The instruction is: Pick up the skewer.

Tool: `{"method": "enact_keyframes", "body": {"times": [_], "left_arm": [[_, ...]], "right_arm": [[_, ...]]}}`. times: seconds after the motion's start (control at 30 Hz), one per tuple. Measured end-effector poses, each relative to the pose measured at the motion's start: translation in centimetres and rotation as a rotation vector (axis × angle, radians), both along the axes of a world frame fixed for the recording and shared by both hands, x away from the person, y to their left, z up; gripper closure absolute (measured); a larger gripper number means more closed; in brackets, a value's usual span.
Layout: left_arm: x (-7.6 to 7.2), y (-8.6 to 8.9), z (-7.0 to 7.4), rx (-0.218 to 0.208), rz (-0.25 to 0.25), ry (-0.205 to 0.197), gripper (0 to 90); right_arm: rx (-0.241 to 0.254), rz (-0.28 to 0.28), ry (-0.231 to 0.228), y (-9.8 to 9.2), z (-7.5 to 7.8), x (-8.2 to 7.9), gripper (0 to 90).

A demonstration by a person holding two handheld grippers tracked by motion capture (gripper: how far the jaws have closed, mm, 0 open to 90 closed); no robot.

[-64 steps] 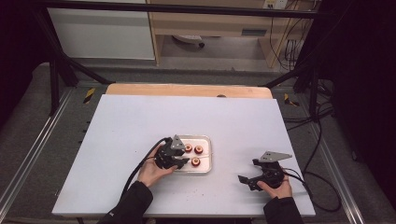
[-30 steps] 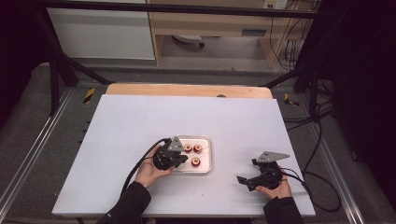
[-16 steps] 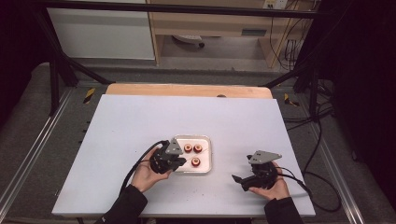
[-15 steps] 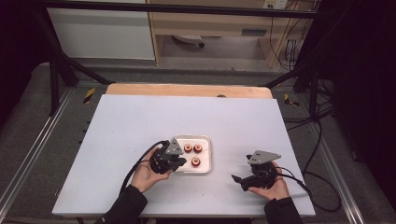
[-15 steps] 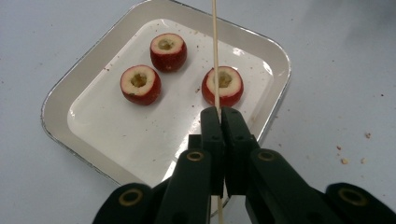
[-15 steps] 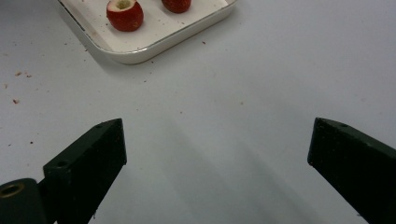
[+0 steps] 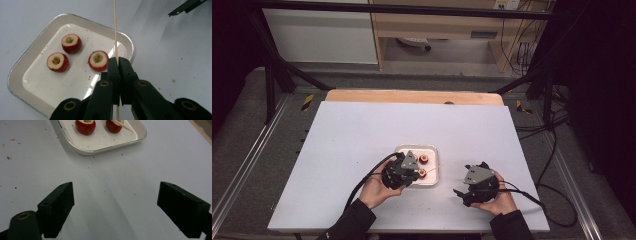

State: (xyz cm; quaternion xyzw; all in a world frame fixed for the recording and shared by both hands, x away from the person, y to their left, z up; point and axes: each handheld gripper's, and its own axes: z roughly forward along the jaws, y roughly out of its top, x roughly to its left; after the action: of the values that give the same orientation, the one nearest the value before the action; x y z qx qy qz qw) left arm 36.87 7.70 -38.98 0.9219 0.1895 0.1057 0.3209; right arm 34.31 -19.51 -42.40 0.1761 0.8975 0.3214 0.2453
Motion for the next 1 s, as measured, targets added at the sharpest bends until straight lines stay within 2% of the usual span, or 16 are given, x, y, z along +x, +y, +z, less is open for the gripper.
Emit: {"method": "enact_keyframes", "body": {"times": [0.3, 0.43, 0.53, 0.57, 0.7, 1.0], "left_arm": [[-0.5, -3.1, 0.5, 0.038, -0.046, -0.006, 88.7], [-0.6, -4.0, 0.4, 0.056, -0.062, -0.005, 88.7], [-0.7, -4.8, 0.3, 0.064, -0.074, -0.003, 88.7], [-0.7, -5.0, 0.3, 0.071, -0.079, 0.000, 88.7], [-0.7, -5.9, 0.1, 0.083, -0.085, 0.017, 88.7], [-0.4, -6.7, -0.4, 0.109, -0.093, 0.051, 88.7]], "right_arm": [[-0.122, 0.104, -0.101, 1.4, 0.7, -0.6, 26.7], [-0.175, 0.156, -0.141, 1.9, 0.9, -0.6, 34.3], [-0.233, 0.194, -0.188, 2.3, 1.0, -0.6, 40.0], [-0.233, 0.194, -0.188, 2.3, 1.0, -0.6, 40.0], [-0.310, 0.253, -0.252, 2.6, 0.8, -0.6, 52.0], [-0.441, 0.357, -0.330, 3.0, 0.1, -0.6, 71.9]]}}
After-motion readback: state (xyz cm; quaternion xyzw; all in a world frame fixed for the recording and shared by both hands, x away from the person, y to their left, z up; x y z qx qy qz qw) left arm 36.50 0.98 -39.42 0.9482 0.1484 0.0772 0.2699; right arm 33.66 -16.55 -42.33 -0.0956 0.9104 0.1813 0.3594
